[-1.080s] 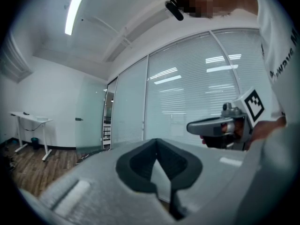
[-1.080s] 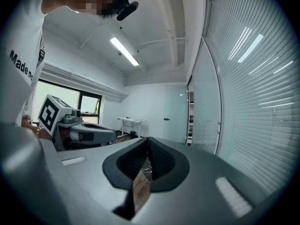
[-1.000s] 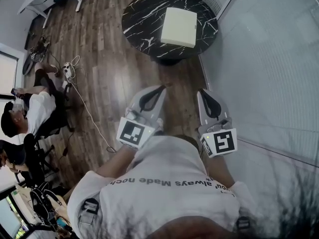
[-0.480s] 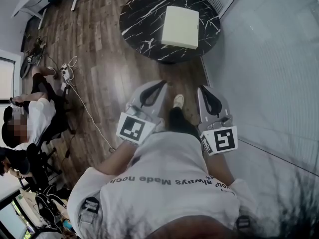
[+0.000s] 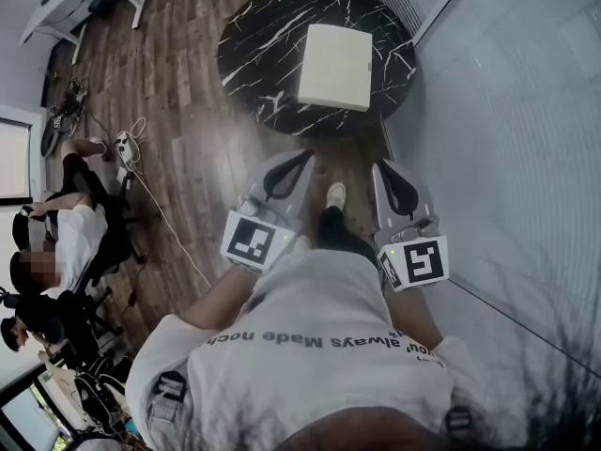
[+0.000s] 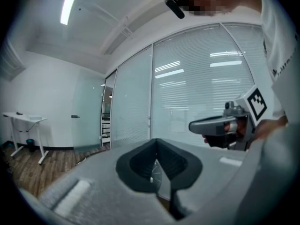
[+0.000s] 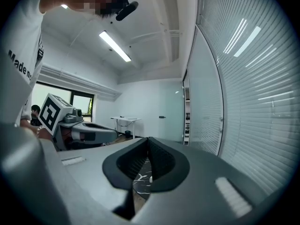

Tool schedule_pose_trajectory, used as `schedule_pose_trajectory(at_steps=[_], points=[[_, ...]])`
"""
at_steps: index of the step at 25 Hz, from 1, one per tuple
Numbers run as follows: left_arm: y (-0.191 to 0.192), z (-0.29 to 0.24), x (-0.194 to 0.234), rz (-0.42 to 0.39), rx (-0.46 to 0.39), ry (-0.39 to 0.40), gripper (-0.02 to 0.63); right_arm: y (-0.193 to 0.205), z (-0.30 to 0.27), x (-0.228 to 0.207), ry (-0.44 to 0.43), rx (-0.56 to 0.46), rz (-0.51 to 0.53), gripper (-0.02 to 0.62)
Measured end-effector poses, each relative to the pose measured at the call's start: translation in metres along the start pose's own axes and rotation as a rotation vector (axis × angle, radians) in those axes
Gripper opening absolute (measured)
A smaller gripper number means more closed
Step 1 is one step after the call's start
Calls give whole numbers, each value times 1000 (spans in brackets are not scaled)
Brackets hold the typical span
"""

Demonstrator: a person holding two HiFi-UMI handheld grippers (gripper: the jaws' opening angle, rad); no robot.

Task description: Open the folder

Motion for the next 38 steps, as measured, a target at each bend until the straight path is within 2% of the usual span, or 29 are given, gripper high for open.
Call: schedule_pose_trajectory(at_steps=[4, 9, 15, 21, 25, 31, 34, 38], points=[[7, -50, 14, -25, 29, 10, 3, 5, -24, -47, 1, 0, -16, 3], [11, -121, 27, -6, 40, 0, 3, 9, -56, -111, 2, -1, -29, 3], [31, -196, 52, -32, 72, -14, 3, 28, -95, -181, -5, 6, -58, 3], [60, -241, 82, -22, 128, -53, 3, 54, -129, -227, -11, 42, -94, 3], [82, -259, 103, -20, 173, -63, 3, 75, -151, -244, -18, 83, -118, 6], [132, -274, 142, -15, 269, -32, 3, 118, -183, -268, 17, 122, -121, 28], [169, -280, 165, -42, 303, -19, 3, 150, -198, -276, 29, 143, -119, 49], [229, -287, 198, -78, 406, -15, 5, 197, -216, -280, 27, 166, -124, 64]])
Point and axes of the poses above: the fingertips, and each gripper's own axes: z backward along the fingers, x to its left, y out of its underside, the point moved 8 cm from there along z, backward along the fingers, and after that the axes turned 12 degrees about -x, right-handed, at the moved point
